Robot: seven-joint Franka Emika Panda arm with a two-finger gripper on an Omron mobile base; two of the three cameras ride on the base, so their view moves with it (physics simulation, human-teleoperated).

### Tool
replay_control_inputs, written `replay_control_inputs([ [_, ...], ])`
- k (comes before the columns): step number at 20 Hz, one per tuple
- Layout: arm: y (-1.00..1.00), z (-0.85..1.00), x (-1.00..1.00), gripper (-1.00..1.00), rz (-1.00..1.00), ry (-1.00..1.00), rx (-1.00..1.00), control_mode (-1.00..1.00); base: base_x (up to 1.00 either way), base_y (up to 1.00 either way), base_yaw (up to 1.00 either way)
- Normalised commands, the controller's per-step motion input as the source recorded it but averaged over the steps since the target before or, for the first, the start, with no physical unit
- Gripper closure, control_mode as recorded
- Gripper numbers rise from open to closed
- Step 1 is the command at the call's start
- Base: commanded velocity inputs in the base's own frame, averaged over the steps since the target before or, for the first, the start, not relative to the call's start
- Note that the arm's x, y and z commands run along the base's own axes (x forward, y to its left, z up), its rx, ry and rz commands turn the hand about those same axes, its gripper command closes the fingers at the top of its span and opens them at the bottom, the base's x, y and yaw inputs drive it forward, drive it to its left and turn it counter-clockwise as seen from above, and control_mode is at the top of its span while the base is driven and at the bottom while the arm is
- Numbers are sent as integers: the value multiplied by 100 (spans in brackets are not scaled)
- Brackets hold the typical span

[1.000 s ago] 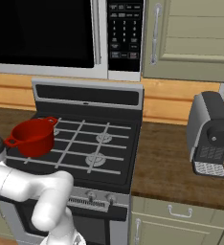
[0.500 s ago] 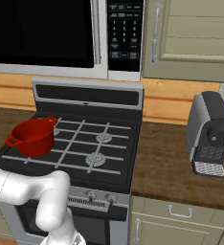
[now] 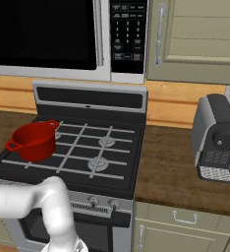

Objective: Pick the kettle from the counter and place it on a stove burner. Then turn the burner on.

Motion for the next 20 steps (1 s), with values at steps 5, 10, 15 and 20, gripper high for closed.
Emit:
replay_control_inputs([
  [5, -100, 34, -65, 100, 12, -16, 0, -100, 0, 0, 0],
  [10, -100, 34, -29, 100, 13, -19, 0, -100, 0, 0, 0],
  [15, -100, 40, -9, 100, 14, -19, 0, -100, 0, 0, 0],
  [20, -100, 25, -13, 100, 14, -11, 0, -100, 0, 0, 0],
])
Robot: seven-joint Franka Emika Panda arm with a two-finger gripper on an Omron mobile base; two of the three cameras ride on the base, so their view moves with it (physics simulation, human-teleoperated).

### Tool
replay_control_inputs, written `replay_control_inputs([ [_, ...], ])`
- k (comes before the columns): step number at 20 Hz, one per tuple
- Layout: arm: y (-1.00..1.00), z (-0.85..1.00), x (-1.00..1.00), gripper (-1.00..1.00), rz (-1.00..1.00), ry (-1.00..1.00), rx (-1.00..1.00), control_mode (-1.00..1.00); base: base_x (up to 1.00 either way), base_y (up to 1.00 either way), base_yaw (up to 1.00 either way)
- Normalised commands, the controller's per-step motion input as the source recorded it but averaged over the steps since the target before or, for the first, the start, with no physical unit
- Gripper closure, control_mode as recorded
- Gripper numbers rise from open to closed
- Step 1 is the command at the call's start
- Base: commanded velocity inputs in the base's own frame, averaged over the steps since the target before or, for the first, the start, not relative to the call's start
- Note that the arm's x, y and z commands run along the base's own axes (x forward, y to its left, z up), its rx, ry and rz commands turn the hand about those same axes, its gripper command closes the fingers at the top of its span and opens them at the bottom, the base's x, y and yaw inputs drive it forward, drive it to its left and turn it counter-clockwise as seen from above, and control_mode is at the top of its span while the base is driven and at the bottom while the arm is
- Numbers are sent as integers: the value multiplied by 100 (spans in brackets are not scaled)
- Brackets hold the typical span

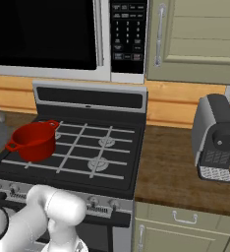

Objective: Pick the kettle from the counter and place it on a stove burner. Then turn the burner on.

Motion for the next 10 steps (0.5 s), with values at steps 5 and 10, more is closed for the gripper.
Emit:
replay_control_inputs([
  [5, -100, 20, -22, 100, 15, -10, 0, -100, 0, 0, 0],
  [10, -100, 14, -4, 100, 16, -10, 0, -100, 0, 0, 0],
])
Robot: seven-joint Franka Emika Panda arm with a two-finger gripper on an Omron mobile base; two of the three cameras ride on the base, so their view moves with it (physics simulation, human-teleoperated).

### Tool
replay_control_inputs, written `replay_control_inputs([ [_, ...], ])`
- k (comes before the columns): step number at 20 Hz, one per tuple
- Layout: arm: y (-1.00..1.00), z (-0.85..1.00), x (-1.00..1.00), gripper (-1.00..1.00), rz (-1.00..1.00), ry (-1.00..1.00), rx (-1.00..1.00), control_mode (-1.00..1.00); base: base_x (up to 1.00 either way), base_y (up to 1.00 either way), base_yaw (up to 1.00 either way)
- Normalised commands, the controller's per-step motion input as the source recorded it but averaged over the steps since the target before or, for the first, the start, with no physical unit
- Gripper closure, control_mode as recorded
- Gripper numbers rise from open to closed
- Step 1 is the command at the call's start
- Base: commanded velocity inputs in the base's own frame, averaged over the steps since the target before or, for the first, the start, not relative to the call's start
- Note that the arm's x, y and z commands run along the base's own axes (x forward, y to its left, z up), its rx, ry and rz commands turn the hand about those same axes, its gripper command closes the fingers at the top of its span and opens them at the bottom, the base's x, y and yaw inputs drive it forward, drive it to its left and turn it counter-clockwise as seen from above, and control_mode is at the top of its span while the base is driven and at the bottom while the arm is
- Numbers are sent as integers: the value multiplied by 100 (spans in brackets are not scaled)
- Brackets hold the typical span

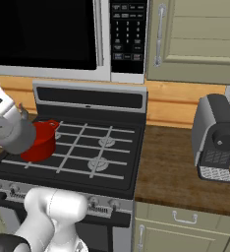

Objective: Pick the kettle from the counter and place it on a stove burner. Then turn the burner on.

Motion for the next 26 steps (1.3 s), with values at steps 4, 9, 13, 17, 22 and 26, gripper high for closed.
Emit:
replay_control_inputs([
  [4, -100, 9, 1, 100, 15, -1, 0, -100, 0, 0, 0],
  [9, -98, -4, 18, 100, 10, 1, 0, -100, 0, 0, 0],
  [13, -81, -1, 13, 100, 1, 1, 0, -100, 0, 0, 0],
  [17, -67, 0, 1, 100, 0, 0, 0, -100, 0, 0, 0],
  [22, -43, -14, 14, 100, 0, 7, -3, -100, 0, 0, 0],
  [26, -17, -12, 26, 100, 0, 14, -10, -100, 0, 0, 0],
])
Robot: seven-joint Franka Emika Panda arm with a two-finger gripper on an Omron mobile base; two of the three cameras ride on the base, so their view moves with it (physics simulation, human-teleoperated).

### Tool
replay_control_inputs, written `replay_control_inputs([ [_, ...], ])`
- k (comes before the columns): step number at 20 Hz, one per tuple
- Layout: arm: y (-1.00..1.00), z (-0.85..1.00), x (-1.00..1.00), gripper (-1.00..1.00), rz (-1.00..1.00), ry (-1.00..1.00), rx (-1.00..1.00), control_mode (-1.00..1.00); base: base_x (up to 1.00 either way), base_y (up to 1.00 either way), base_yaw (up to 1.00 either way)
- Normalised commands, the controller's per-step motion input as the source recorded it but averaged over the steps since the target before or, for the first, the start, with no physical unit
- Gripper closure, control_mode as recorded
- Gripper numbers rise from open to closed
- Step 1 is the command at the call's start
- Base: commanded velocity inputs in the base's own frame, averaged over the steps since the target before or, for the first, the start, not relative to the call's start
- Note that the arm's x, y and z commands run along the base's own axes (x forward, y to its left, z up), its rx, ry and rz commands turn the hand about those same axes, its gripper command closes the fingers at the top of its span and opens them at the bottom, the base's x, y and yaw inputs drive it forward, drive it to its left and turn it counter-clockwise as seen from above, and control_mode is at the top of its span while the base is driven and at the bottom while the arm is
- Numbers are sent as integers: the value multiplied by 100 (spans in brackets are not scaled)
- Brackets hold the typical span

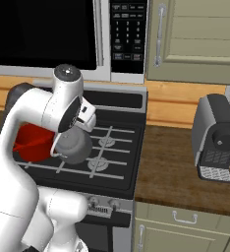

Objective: Pick the kettle from the counter and place it on a stove burner. Then turn the burner on.

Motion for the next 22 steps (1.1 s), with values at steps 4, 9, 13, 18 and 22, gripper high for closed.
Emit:
replay_control_inputs([
  [4, -16, -1, 19, 100, 0, 11, -8, -100, 0, 0, 0],
  [9, -3, -9, 8, 100, 0, 1, -1, -100, 0, 0, 0],
  [13, 0, -44, 12, 100, 0, 0, -1, -100, 0, 0, 0],
  [18, 0, -22, 24, 100, 0, 0, -3, -100, 0, 0, 0],
  [22, -2, -5, 40, 100, 0, 0, -3, -100, 0, 0, 0],
])
